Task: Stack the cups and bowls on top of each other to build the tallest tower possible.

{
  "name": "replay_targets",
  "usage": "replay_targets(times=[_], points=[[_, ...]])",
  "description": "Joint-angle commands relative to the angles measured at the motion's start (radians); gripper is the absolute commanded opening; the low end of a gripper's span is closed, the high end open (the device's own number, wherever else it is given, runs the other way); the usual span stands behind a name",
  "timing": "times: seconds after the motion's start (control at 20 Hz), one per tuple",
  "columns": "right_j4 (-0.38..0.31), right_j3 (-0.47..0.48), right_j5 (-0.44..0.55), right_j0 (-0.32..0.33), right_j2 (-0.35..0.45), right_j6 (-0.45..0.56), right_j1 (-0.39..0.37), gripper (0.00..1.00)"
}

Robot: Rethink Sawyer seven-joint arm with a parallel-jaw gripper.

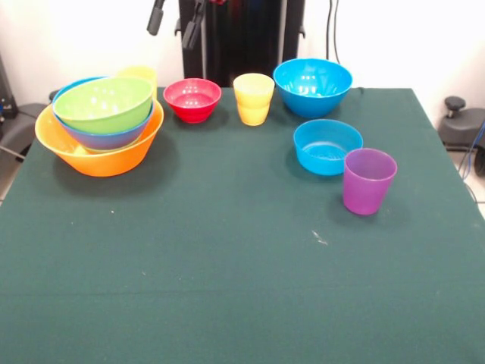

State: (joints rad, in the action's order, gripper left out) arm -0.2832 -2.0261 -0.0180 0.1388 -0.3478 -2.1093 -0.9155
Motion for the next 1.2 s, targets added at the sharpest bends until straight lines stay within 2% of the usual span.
replay_targets(times=[0.05, 0.4, 0.6, 0.75, 0.95, 1.2], points=[[0.026, 0.106, 0.151, -0.055, 0.021, -0.069, 0.138, 1.0], [0.047, 0.155, 0.203, -0.086, -0.007, -0.072, 0.172, 1.0], [0.08, 0.135, 0.238, -0.065, 0.021, -0.095, 0.141, 1.0], [0.141, 0.113, 0.265, -0.062, 0.034, -0.151, 0.109, 1.0], [0.234, 0.109, 0.278, -0.082, 0.021, -0.216, 0.105, 1.0], [0.304, 0.111, 0.281, -0.11, -0.008, -0.225, 0.127, 1.0]])
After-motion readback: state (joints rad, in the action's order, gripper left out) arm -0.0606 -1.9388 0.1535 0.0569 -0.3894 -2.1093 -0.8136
